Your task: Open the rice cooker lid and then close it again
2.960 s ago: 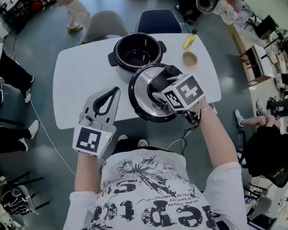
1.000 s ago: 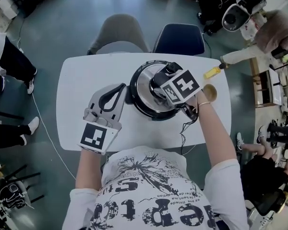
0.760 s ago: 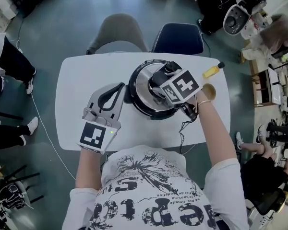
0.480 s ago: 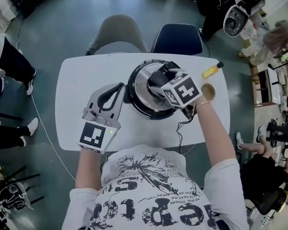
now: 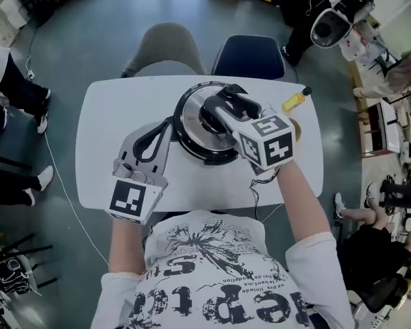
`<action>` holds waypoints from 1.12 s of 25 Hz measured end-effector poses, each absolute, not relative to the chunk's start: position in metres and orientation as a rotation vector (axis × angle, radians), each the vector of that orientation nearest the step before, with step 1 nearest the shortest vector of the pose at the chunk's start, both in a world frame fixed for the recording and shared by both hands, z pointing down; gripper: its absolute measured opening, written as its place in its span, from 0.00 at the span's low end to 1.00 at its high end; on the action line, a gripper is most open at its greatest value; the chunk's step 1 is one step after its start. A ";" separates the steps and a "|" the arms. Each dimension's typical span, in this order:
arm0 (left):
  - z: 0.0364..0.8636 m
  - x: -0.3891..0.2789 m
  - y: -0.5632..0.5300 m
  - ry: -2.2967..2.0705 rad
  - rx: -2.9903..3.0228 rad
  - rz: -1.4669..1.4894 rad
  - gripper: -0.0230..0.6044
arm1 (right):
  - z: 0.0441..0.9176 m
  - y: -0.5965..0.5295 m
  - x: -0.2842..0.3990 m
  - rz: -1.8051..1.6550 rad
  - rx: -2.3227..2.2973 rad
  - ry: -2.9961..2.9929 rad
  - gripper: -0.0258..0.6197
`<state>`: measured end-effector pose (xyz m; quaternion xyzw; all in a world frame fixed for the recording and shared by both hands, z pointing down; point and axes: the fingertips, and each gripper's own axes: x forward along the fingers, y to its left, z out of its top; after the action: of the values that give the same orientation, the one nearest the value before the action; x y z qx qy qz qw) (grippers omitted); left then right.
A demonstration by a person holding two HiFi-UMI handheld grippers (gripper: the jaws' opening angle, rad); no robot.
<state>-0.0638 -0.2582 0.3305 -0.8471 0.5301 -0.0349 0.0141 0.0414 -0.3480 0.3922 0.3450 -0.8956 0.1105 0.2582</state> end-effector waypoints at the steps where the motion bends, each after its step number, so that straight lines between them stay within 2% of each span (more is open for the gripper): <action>1: 0.328 -0.060 -0.252 1.667 -2.627 -0.109 0.06 | 0.384 -0.344 0.049 0.303 0.964 -2.464 0.36; 2: 0.326 -0.057 -0.246 1.683 -2.617 -0.108 0.06 | 0.377 -0.340 0.056 0.299 0.987 -2.498 0.29; 4: 0.323 -0.053 -0.235 1.706 -2.598 -0.116 0.06 | 0.363 -0.331 0.067 0.253 1.017 -2.559 0.23; 6: 0.320 -0.052 -0.230 1.719 -2.576 -0.128 0.06 | 0.351 -0.324 0.072 0.179 1.039 -2.621 0.12; 9: 0.315 -0.053 -0.226 1.733 -2.557 -0.155 0.06 | 0.340 -0.315 0.077 0.125 1.066 -2.698 0.06; 22: 0.303 -0.040 -0.220 1.743 -2.528 -0.125 0.06 | 0.321 -0.268 0.092 -0.211 1.060 -2.911 0.06; 28: 0.300 -0.043 -0.219 1.740 -2.525 -0.127 0.06 | 0.314 -0.268 0.094 -0.200 1.032 -2.927 0.06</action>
<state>-0.0431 -0.2194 0.2997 -0.8222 0.5665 -0.0415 0.0360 0.0938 -0.2684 0.3144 0.3318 -0.9410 -0.0644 0.0159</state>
